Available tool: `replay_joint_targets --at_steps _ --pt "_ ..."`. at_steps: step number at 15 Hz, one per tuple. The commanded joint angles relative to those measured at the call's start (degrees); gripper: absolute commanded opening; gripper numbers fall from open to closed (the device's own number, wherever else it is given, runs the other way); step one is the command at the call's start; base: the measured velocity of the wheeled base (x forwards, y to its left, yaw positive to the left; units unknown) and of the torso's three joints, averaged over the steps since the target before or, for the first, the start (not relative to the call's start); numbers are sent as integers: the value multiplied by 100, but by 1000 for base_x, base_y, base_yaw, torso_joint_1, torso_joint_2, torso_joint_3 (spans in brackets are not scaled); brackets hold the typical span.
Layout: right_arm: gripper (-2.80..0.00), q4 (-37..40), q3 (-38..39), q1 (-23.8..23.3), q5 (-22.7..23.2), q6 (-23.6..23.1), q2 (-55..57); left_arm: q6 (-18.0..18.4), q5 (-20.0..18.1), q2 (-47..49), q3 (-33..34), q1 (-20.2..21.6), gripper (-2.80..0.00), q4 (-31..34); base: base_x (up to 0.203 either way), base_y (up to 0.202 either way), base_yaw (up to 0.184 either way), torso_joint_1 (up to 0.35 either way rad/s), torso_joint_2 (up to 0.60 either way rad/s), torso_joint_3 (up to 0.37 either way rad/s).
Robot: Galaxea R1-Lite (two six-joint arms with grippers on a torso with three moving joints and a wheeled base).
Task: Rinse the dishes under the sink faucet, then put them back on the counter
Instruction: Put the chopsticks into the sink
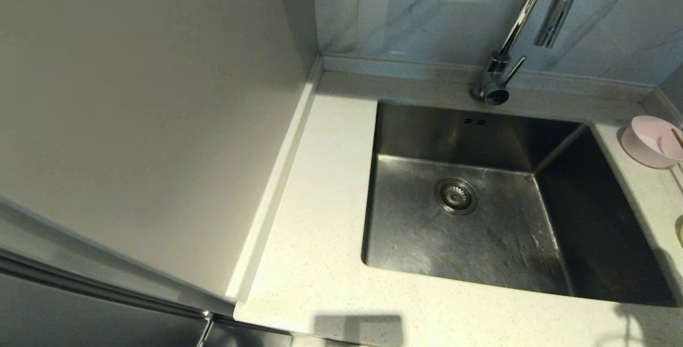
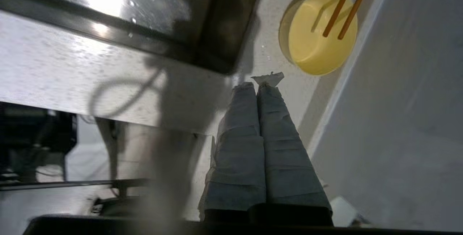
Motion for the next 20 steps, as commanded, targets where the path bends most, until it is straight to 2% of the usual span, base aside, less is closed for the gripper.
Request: replay_joint_targets --at_steps 1,2,3,4,10,13,16,20 --pt "-280 38 -126 -152 2 -187 592 -2 3 -18 0 2 -280 -4 0 0 0 0 0 0" --pt "-280 32 -245 -169 -6 -190 803 -2 3 -18 0 2 -280 -4 0 0 0 0 0 0" --pt "-251 17 -377 -198 -14 -151 1010 -2 3 -18 0 2 -280 -4 0 0 0 0 0 0" --pt "0 -23 -492 -258 -14 -75 1200 -2 3 -18 0 2 -280 -4 0 0 0 0 0 0" --pt "0 -1279 -494 -785 -42 77 2189 -2 3 -18 0 2 -280 -4 0 0 0 0 0 0" --pt "0 -2166 -438 -983 -432 67 2795 -2 3 -18 0 2 -280 -4 0 0 0 0 0 0" --pt "0 -2782 -410 -1069 -563 59 3169 -2 3 -18 0 2 -280 -4 0 0 0 0 0 0" --pt "0 -3008 -427 -1074 -591 16 3431 -2 3 -18 0 2 -280 -4 0 0 0 0 0 0"
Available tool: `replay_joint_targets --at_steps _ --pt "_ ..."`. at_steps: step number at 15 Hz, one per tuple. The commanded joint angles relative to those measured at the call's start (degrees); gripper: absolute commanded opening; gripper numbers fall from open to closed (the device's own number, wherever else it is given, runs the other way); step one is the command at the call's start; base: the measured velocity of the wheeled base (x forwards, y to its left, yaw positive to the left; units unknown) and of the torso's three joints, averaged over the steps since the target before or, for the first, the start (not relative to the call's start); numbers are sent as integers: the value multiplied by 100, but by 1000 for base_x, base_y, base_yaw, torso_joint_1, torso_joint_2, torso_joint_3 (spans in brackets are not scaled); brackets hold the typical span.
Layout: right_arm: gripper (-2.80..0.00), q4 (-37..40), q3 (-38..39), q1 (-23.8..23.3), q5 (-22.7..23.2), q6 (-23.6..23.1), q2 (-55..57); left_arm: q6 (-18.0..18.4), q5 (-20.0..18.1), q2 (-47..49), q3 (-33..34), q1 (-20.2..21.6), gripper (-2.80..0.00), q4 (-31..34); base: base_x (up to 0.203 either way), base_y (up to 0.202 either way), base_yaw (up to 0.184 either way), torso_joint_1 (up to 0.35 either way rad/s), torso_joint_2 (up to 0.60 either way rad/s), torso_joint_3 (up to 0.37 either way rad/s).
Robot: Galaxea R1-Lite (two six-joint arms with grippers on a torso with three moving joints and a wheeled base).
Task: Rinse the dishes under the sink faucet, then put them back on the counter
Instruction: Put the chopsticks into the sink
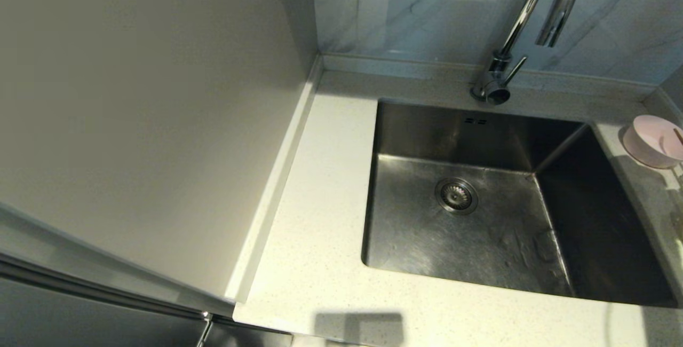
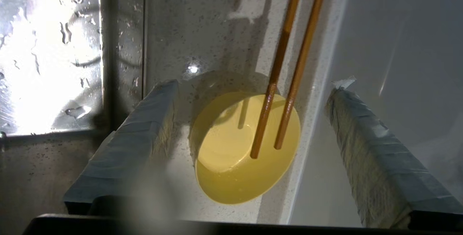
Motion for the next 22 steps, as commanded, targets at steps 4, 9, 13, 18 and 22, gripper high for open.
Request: replay_joint_targets --at_steps 4,9,13,18,22 --pt "0 -663 -59 -6 -442 -233 568 -2 1 -18 0 2 -280 -3 0 0 0 0 0 0" --pt "0 -1046 -82 -6 -503 -422 791 -2 1 -18 0 2 -280 -3 0 0 0 0 0 0" --pt "0 -1053 -235 -14 -667 -492 991 -2 1 -18 0 2 -280 -3 0 0 0 0 0 0" --pt "0 -1134 -462 -52 -831 -533 1361 -2 1 -18 0 2 -280 -3 0 0 0 0 0 0" --pt "0 -1735 -479 -173 -862 -746 1594 -2 1 -18 0 2 -280 -3 0 0 0 0 0 0"
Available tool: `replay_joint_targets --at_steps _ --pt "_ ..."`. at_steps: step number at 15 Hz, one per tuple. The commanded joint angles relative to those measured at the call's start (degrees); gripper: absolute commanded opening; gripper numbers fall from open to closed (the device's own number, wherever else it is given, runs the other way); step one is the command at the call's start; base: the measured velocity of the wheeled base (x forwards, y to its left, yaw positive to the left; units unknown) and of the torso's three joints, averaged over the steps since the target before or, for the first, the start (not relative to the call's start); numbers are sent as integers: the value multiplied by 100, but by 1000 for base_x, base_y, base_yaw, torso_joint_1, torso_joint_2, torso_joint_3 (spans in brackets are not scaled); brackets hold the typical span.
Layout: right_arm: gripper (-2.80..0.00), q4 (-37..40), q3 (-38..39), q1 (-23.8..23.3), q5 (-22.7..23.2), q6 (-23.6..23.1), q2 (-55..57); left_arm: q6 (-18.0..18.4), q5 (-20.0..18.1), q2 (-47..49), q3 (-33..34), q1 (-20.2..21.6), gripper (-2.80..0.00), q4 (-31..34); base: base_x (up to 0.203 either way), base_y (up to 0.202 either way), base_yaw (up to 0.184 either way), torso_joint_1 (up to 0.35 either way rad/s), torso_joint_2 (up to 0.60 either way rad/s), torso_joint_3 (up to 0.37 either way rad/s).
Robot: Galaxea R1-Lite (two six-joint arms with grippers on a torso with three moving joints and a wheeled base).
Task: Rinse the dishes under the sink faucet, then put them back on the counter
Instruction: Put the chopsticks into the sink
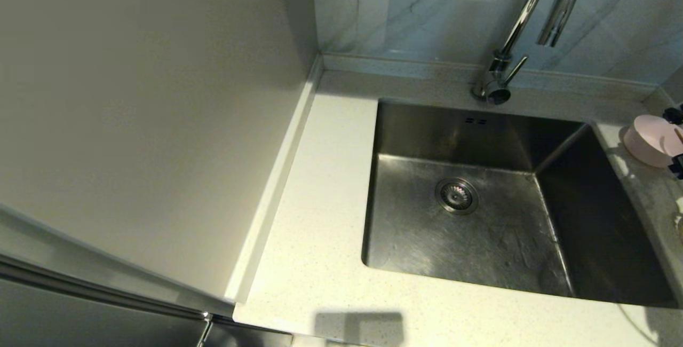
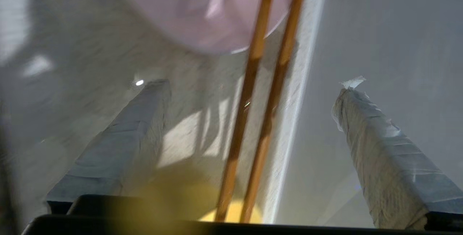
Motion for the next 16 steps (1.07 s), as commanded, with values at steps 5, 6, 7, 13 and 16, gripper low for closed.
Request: replay_joint_targets --at_steps 5,6,7,13,16 --pt "0 -67 -164 -145 -13 -59 219 -2 3 -18 0 0 -280 -2 0 0 0 0 0 0" --pt "-280 -67 -165 -154 -13 -59 219 -2 3 -18 0 0 -280 -2 0 0 0 0 0 0" --pt "-280 -67 -165 -154 -13 -59 219 -2 3 -18 0 0 -280 -2 0 0 0 0 0 0" --pt "-280 -67 -125 -154 -13 -59 166 -2 3 -18 0 0 -280 -2 0 0 0 0 0 0" --pt "-280 -58 -112 -154 -13 -59 157 -2 3 -18 0 0 -280 -2 0 0 0 0 0 0"
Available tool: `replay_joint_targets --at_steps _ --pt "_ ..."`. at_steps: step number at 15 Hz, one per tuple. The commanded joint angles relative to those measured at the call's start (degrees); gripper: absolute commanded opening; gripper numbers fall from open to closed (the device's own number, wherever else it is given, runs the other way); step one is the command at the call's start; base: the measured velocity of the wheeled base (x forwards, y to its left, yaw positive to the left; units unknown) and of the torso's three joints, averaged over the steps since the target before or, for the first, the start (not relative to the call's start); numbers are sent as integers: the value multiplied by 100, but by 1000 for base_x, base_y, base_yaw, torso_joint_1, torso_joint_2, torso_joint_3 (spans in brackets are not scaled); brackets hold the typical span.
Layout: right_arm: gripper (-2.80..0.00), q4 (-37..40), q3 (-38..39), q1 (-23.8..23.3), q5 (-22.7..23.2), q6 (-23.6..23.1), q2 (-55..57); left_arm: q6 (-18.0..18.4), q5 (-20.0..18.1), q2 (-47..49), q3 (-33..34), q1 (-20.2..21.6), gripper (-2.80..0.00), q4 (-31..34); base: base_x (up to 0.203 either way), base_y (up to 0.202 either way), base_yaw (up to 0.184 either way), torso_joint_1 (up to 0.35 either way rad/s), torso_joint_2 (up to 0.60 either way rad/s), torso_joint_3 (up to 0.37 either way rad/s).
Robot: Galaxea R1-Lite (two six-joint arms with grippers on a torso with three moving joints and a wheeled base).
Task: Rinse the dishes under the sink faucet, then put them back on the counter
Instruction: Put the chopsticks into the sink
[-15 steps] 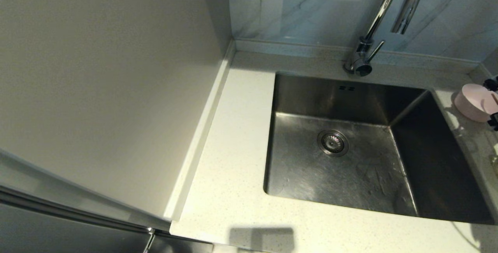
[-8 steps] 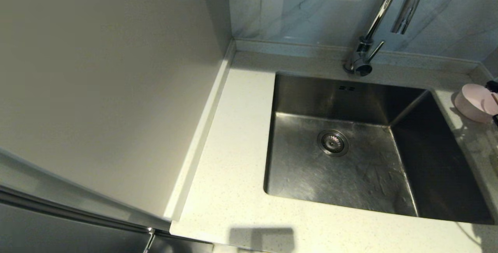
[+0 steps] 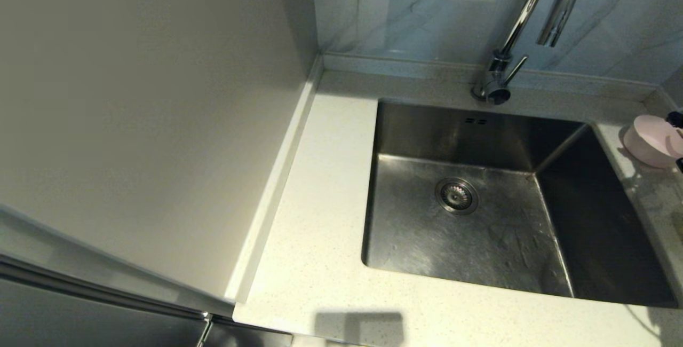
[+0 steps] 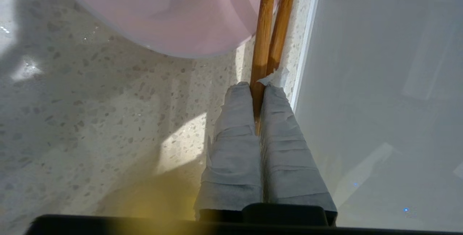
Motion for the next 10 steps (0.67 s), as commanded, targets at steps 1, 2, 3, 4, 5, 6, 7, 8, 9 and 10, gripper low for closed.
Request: replay_joint_targets --at_steps 1,2,3,4,5,6,7,8,9,10 --pt "-280 2 -5 1 -11 -17 -30 -4 3 -18 0 0 -280 -4 0 0 0 0 0 0" --pt "-280 -6 -5 1 -11 -17 -39 -4 3 -18 0 0 -280 -4 0 0 0 0 0 0" --pt "-280 -6 -5 1 -11 -17 -52 -4 3 -18 0 0 -280 -4 0 0 0 0 0 0" --pt "-280 -6 -5 1 -11 -17 -66 -4 3 -18 0 0 -280 -4 0 0 0 0 0 0" --pt "-280 -6 -5 1 -11 -17 -80 -4 3 -18 0 0 -280 -4 0 0 0 0 0 0" --pt "-280 -6 -14 1 -9 -17 -112 -4 3 -18 0 0 -280 -4 0 0 0 0 0 0" --pt "-280 -3 -14 1 -2 -17 -148 -4 3 -18 0 0 -280 -4 0 0 0 0 0 0" --pt "-280 2 -10 1 -2 -14 -191 -4 3 -18 0 0 -280 -4 0 0 0 0 0 0" --pt "-280 2 1 1 -2 -12 -239 -4 3 -18 0 0 -280 0 0 0 0 0 0 0" --pt "-280 2 4 9 -2 -10 -277 -4 3 -18 0 0 -280 -4 0 0 0 0 0 0"
